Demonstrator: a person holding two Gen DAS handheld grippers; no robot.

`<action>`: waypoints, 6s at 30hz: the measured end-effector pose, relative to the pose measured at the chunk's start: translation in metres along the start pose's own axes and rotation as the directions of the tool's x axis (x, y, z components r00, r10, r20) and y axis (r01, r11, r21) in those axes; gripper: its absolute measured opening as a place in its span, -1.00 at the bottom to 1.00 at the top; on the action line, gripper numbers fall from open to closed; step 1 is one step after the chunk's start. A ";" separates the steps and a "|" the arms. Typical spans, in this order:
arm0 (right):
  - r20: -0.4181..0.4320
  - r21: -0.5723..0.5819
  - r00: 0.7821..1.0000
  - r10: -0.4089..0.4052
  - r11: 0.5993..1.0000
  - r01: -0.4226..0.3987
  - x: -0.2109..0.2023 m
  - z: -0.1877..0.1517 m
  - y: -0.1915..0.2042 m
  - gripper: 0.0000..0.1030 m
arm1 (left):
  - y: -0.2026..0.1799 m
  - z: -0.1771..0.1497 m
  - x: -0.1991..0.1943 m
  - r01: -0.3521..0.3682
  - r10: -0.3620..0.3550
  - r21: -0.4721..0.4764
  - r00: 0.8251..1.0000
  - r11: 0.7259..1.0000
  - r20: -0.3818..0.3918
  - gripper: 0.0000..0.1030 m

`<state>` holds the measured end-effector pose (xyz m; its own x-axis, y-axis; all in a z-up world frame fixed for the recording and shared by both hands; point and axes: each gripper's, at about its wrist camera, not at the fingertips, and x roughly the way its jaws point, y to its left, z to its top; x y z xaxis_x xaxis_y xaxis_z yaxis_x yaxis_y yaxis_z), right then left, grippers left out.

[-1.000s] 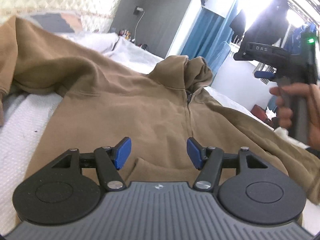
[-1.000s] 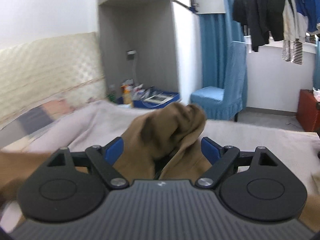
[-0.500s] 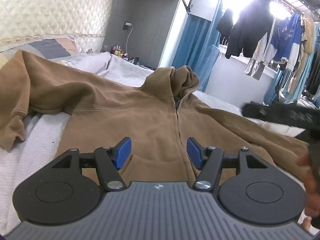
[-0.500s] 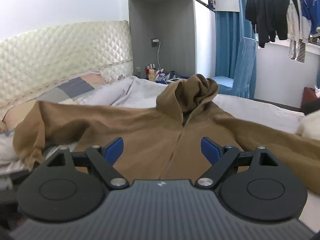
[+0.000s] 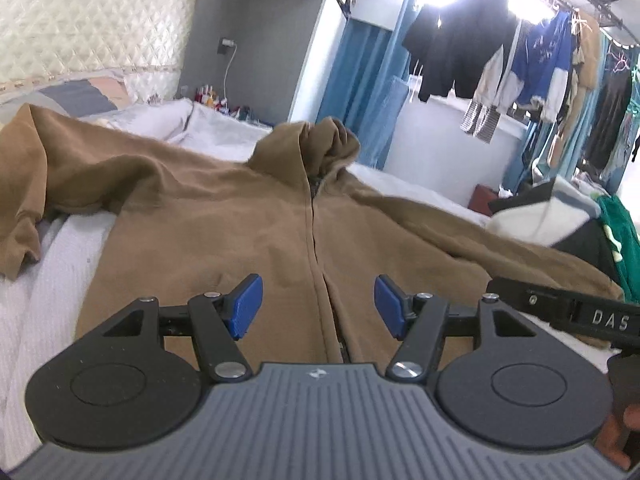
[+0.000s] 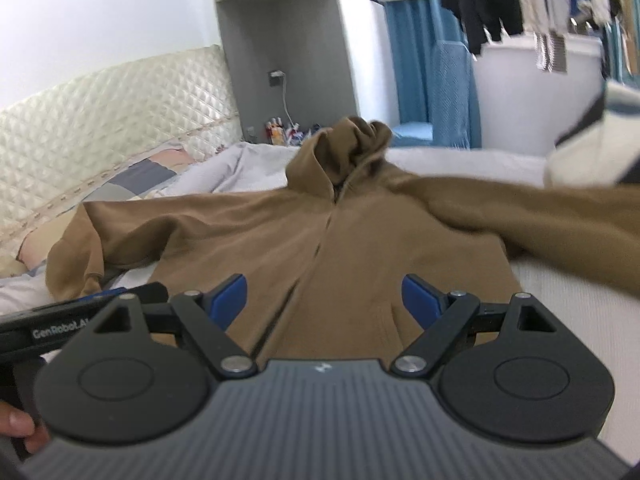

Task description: Fold large clothes

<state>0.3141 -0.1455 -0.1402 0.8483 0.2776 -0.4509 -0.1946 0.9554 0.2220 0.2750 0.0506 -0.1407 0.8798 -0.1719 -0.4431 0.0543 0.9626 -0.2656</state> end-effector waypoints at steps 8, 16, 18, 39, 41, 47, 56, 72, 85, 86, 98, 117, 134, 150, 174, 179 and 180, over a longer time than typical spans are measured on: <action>-0.017 0.008 0.999 -0.029 1.000 0.030 0.005 -0.006 0.000 0.67 | -0.007 -0.014 0.000 0.017 -0.017 0.009 0.999 1.000 -0.042 0.32; -0.045 0.045 0.997 -0.063 0.997 0.065 0.014 -0.010 -0.007 0.67 | -0.002 -0.015 0.014 0.026 -0.027 -0.006 0.997 1.000 -0.076 0.32; -0.035 0.052 0.997 -0.069 0.996 0.071 0.013 -0.008 -0.009 0.67 | -0.002 -0.015 0.016 0.029 -0.029 -0.004 0.997 1.000 -0.077 0.32; 0.125 0.432 0.957 -0.262 0.883 0.185 -0.069 0.052 -0.158 0.67 | 0.010 -0.019 0.034 0.012 -0.018 -0.049 0.993 0.999 -0.115 0.32; 0.133 0.456 0.937 -0.322 0.860 0.231 -0.080 0.054 -0.189 0.67 | 0.010 -0.019 0.035 0.015 -0.022 -0.056 0.992 0.998 -0.121 0.32; 0.013 0.574 0.903 -0.429 0.743 0.344 -0.073 0.013 -0.304 0.67 | 0.011 -0.021 0.044 -0.003 -0.006 -0.066 0.990 0.998 -0.138 0.32; -0.053 0.713 0.874 -0.483 0.594 0.371 -0.039 -0.066 -0.417 0.66 | 0.009 -0.024 0.063 -0.045 0.034 -0.063 0.985 0.997 -0.171 0.32; 0.235 0.723 0.867 -0.440 0.675 0.147 -0.034 -0.058 -0.462 -0.22 | -0.012 -0.023 0.092 -0.078 0.073 -0.025 0.984 0.997 -0.164 0.32; 0.381 0.528 0.839 -0.389 0.836 0.148 -0.127 0.119 -0.401 -0.59 | -0.012 -0.017 0.071 -0.058 0.054 -0.038 0.994 0.998 -0.095 0.32; 0.371 0.526 0.837 -0.402 0.834 0.167 -0.126 0.140 -0.399 -0.59 | -0.010 -0.016 0.069 -0.058 0.053 -0.047 0.995 0.997 -0.090 0.32; 0.353 0.442 0.784 -0.510 0.830 0.341 -0.072 0.283 -0.306 -0.60 | 0.025 0.004 0.062 -0.042 0.033 -0.141 0.997 0.989 -0.063 0.32; 0.463 -0.204 0.864 -0.199 0.925 0.322 0.069 0.262 0.048 -0.60 | 0.127 0.050 0.036 -0.125 0.142 -0.375 0.990 0.919 0.018 0.32; 0.040 -0.379 0.989 0.140 0.918 -0.115 0.244 0.036 0.213 -0.58 | 0.241 0.061 -0.001 -0.219 0.359 -0.620 0.927 0.753 0.109 0.32; -0.189 -0.187 0.939 0.286 0.928 -0.321 0.271 -0.009 0.195 0.02 | 0.255 0.051 0.040 -0.238 0.342 -0.592 0.937 0.770 0.068 0.32; -0.089 -0.082 0.989 0.115 0.989 -0.123 0.188 0.049 0.019 0.48 | 0.145 0.053 0.114 -0.208 0.206 -0.177 0.978 0.962 -0.027 0.14; -0.113 -0.007 0.989 0.090 0.996 -0.091 0.219 0.039 -0.003 0.42 | 0.149 0.047 0.147 -0.265 0.253 -0.144 0.962 0.953 -0.099 -0.08; -0.126 -0.009 0.989 0.083 0.996 -0.085 0.225 0.035 -0.006 0.38 | 0.149 0.044 0.152 -0.280 0.267 -0.130 0.957 0.951 -0.110 -0.08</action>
<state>0.5233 -0.0923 -0.2124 0.7607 0.3664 -0.5358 -0.2706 0.9293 0.2513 0.4372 0.1772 -0.2102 0.8048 0.0692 -0.5895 -0.2559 0.9366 -0.2395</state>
